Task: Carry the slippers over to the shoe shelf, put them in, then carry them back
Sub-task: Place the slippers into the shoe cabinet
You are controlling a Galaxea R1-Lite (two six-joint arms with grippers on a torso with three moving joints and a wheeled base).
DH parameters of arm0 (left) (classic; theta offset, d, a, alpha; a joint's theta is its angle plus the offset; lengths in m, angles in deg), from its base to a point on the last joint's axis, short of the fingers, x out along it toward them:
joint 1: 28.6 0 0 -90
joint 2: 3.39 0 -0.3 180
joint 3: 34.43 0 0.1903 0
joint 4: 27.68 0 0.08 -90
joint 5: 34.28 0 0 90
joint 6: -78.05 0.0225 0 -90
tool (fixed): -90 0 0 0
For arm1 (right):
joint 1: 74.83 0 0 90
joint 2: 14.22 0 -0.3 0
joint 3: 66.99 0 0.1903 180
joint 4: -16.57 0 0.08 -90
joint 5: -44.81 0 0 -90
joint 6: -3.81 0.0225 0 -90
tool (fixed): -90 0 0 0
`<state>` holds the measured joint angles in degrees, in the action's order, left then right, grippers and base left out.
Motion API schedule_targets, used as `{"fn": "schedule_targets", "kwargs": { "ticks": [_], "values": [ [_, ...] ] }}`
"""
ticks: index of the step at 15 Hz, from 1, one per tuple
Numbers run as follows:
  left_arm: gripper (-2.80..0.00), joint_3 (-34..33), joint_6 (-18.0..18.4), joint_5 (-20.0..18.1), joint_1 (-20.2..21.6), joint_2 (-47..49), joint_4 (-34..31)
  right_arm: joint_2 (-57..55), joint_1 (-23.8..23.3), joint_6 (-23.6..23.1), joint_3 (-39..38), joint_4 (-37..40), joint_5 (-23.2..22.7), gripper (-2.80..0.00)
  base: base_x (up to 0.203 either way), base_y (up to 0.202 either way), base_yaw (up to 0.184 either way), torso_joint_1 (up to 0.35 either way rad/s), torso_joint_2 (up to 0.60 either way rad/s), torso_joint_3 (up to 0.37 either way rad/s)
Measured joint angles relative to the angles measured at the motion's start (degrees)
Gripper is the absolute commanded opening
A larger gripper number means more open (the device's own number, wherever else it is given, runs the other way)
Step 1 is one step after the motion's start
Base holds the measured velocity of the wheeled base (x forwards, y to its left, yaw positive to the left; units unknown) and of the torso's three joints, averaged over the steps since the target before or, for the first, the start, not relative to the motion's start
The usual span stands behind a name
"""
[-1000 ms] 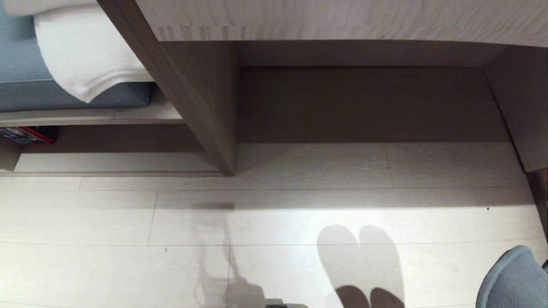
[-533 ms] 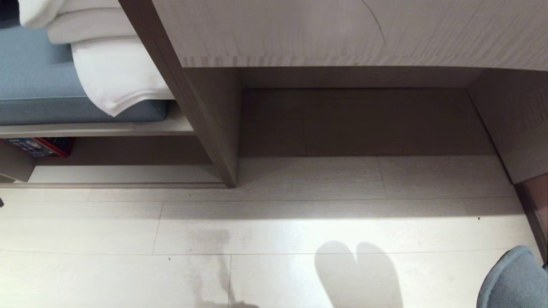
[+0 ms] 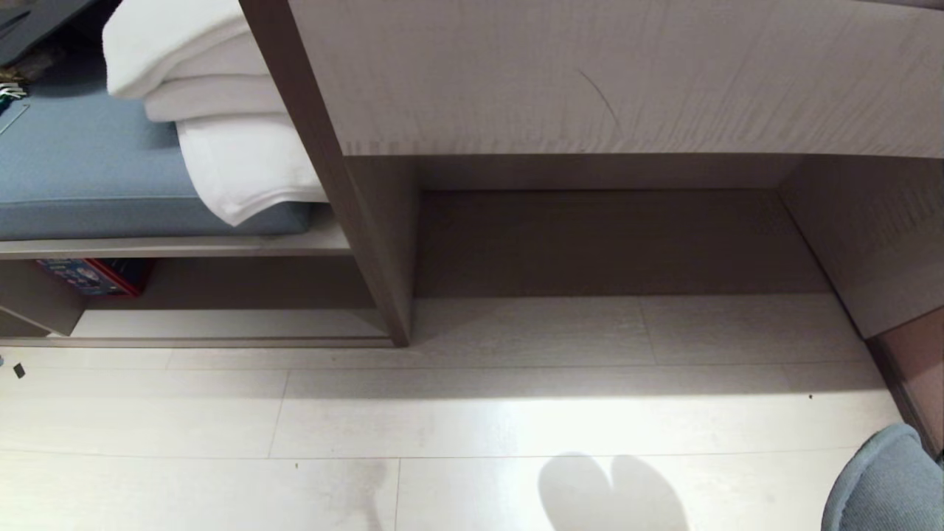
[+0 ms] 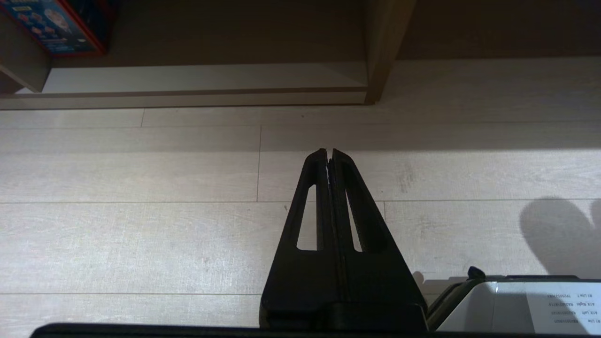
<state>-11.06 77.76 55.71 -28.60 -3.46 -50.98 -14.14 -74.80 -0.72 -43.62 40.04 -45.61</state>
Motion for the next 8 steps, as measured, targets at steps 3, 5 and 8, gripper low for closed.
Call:
{"fn": "schedule_targets", "kwargs": {
  "ticks": [3, 5, 8],
  "values": [
    [-2.8, 0.0, 0.0, 0.0, 0.0, 0.0, 0.0, 0.0, 0.0, 0.0, 0.0, 0.0, 0.0, -2.8, 0.0, 0.0, 0.0, 0.003, 0.0, 0.203],
    [-2.8, 0.0, 0.0, 0.0, 0.0, 0.0, 0.0, 0.0, 0.0, -0.1, 0.0, 0.0, 0.0, -2.8, 0.0, 0.0, 0.0, -0.001, 0.0, 0.208],
    [-2.8, 0.0, 0.0, 0.0, 0.0, 0.0, 0.0, 0.0, 0.0, -0.1, 0.0, 0.0, 0.0, -2.8, 0.0, 0.0, 0.0, 0.001, 0.0, 0.199]
  ]
}}
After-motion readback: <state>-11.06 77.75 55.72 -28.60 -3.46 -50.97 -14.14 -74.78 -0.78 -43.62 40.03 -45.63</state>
